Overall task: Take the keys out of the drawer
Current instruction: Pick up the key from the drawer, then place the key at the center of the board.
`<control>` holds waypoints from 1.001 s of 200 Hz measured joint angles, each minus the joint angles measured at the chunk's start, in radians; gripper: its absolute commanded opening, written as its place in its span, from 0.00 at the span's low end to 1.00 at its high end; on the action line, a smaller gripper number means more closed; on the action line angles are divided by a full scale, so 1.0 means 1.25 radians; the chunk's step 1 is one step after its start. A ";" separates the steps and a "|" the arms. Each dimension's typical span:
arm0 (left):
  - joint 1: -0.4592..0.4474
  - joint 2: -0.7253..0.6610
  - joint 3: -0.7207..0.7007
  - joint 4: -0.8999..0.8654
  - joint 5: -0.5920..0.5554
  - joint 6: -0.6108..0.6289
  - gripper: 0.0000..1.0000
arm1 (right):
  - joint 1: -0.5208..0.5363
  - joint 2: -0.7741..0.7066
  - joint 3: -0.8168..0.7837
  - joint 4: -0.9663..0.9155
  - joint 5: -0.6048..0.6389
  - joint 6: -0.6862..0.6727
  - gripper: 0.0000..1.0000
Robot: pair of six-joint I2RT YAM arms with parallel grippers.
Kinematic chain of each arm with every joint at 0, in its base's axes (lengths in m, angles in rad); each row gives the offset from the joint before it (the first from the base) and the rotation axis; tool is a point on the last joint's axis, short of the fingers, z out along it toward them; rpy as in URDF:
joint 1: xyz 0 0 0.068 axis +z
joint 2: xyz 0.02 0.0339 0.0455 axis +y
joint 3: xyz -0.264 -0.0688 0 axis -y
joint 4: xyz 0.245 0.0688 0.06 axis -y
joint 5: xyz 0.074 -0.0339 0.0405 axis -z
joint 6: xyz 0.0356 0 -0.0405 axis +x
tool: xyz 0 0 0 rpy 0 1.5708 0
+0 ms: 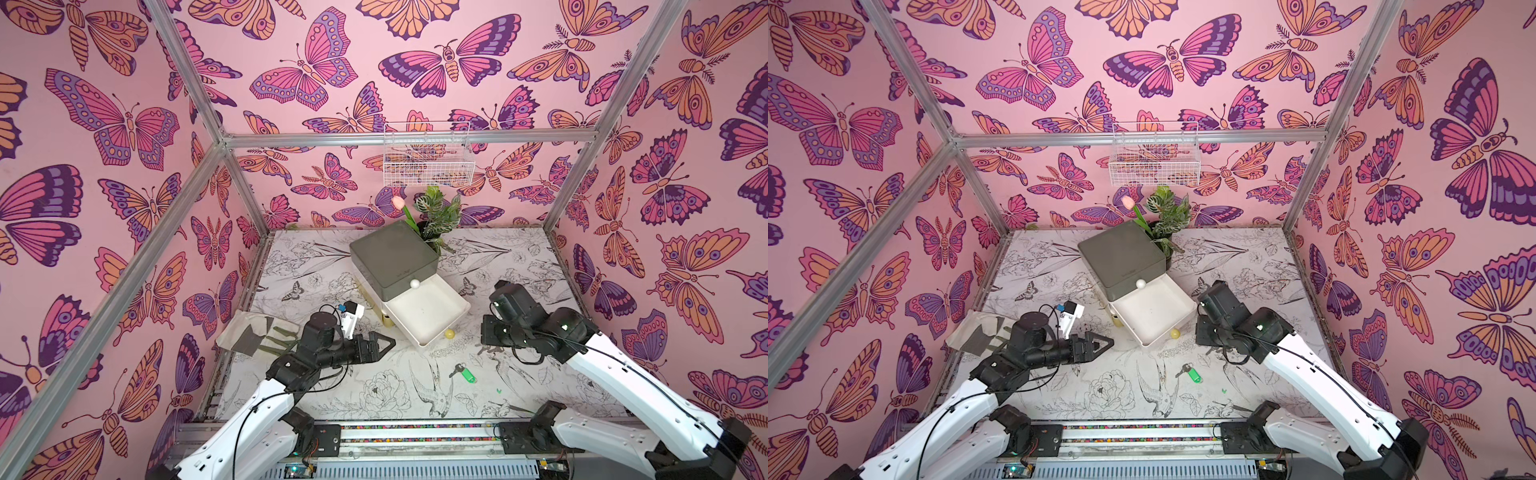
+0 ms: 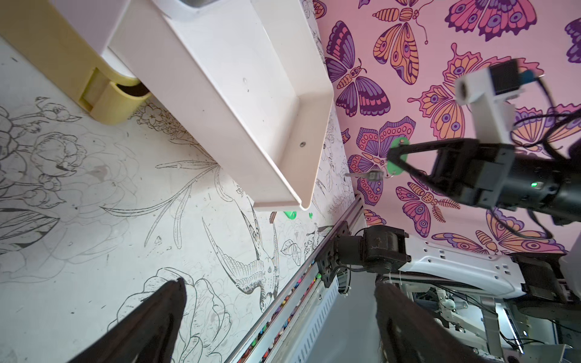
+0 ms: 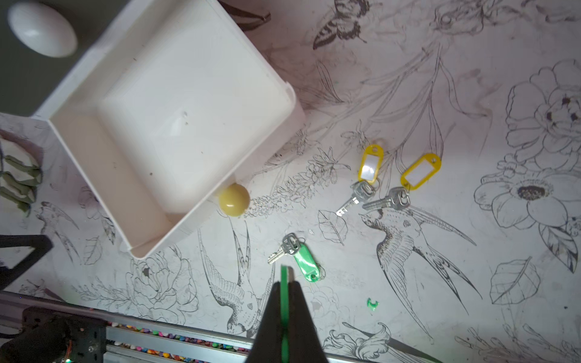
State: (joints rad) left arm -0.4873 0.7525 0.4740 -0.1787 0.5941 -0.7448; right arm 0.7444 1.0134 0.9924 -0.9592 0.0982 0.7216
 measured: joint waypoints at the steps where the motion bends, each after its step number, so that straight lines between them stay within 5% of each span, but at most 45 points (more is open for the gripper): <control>1: 0.000 -0.001 0.000 0.000 -0.001 0.000 0.99 | 0.000 -0.001 -0.003 0.001 -0.001 0.002 0.03; 77: -0.002 -0.076 -0.025 0.005 -0.057 -0.037 0.99 | 0.004 -0.025 -0.243 0.116 -0.038 0.061 0.03; 200: -0.002 -0.098 -0.027 0.005 -0.099 -0.058 0.99 | 0.004 0.050 -0.337 0.279 -0.091 0.076 0.03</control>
State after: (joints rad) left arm -0.4904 0.6300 0.4404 -0.1726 0.4698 -0.8177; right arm 0.7490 1.0756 0.5716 -0.6102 -0.0154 0.8165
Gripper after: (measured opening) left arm 0.993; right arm 0.073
